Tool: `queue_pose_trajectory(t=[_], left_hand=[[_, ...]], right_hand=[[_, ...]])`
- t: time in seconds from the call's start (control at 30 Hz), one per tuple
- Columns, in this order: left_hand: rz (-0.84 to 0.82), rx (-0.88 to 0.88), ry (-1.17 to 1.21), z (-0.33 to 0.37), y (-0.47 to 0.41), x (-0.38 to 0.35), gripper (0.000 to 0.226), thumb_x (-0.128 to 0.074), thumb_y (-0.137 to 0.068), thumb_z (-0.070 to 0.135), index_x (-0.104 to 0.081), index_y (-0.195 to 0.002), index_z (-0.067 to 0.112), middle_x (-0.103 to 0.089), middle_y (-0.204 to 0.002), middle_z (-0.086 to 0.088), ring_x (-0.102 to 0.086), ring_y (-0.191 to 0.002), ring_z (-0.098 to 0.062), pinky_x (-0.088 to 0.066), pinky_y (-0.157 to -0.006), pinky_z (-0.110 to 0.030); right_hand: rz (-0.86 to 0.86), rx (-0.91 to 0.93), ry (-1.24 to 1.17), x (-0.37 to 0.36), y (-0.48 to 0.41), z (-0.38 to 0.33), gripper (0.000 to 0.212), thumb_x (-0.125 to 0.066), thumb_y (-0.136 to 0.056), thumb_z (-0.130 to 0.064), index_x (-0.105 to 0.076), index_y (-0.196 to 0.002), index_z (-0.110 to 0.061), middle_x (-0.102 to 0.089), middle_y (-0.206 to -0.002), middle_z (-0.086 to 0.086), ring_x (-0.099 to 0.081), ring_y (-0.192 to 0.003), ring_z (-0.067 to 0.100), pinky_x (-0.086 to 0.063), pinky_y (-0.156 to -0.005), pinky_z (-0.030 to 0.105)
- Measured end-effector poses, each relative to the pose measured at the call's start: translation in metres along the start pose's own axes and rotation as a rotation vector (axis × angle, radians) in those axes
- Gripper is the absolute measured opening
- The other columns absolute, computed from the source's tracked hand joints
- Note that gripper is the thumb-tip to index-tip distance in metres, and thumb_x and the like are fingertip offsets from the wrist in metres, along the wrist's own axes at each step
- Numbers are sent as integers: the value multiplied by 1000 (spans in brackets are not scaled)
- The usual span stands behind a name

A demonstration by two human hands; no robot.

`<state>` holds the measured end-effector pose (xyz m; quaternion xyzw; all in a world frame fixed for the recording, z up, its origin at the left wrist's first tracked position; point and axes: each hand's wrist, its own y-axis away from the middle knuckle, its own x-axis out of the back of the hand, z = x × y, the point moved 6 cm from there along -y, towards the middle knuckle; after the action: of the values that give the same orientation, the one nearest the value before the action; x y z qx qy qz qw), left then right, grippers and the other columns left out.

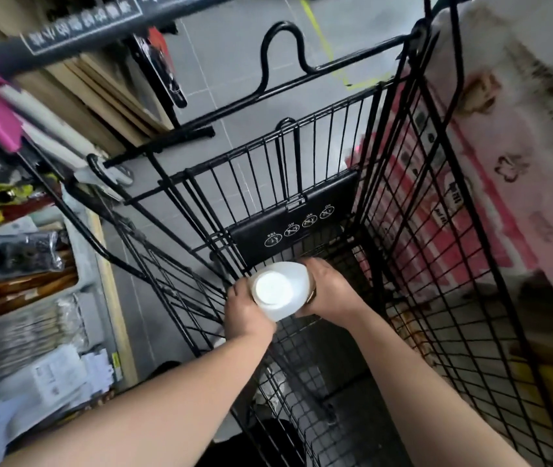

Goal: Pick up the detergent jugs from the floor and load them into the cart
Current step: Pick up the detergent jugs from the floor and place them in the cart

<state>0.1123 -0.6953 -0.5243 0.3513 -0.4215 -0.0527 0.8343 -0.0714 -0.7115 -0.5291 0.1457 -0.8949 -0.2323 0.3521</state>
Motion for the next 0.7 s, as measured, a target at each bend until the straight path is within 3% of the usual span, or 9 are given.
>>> queue_pose_trajectory(t=[0.13, 0.23, 0.37, 0.47, 0.63, 0.7], left_hand=[[-45, -13, -8, -1, 0, 10, 103, -97, -62, 10, -43, -150, 11, -48, -150, -13, -54, -137, -38, -52, -108, -52], [-43, -40, 11, 1, 2, 23, 103, -100, -60, 15, -46, -148, 14, -53, -146, -12, -55, -136, -35, -53, -107, -47], [-78, -147, 15, 16, 9, 48, 112, -101, -61, 23, -40, -154, 21, -49, -154, -7, -47, -143, -29, -44, -114, -41], [-122, -261, 31, 35, 22, 75, 115, -100, -64, 28, -34, -159, 27, -41, -161, -1, -40, -148, -25, -38, -118, -40], [-176, -531, 78, 70, 45, 127, 106, -97, -70, 34, -37, -157, 38, -41, -161, 11, -39, -149, -11, -34, -125, -41], [-200, -654, 63, 88, 58, 152, 101, -96, -72, 36, -38, -155, 42, -41, -155, 18, -38, -145, -3, -32, -127, -40]], right_hand=[[4, 31, 5, -3, -1, -7, 98, -99, -59, -12, -49, -143, -14, -53, -143, 3, -47, -134, 15, -33, -105, 16], [58, 77, 9, -6, 3, -15, 104, -98, -61, -19, -45, -150, -13, -52, -148, 2, -39, -145, 17, -31, -116, 23], [107, 113, 4, -3, 14, -26, 104, -98, -65, -25, -44, -154, -18, -52, -150, -3, -41, -145, 15, -30, -121, 27], [153, 135, -64, 9, 29, -38, 92, -95, -71, -29, -49, -151, -22, -53, -147, -6, -48, -138, 10, -39, -120, 33], [294, 204, -183, 49, 64, -78, 81, -93, -77, -32, -53, -148, -28, -55, -143, -16, -48, -129, -12, -36, -113, 12], [366, 232, -240, 70, 82, -96, 80, -92, -78, -35, -54, -148, -30, -56, -144, -18, -50, -133, -9, -35, -113, 11]])
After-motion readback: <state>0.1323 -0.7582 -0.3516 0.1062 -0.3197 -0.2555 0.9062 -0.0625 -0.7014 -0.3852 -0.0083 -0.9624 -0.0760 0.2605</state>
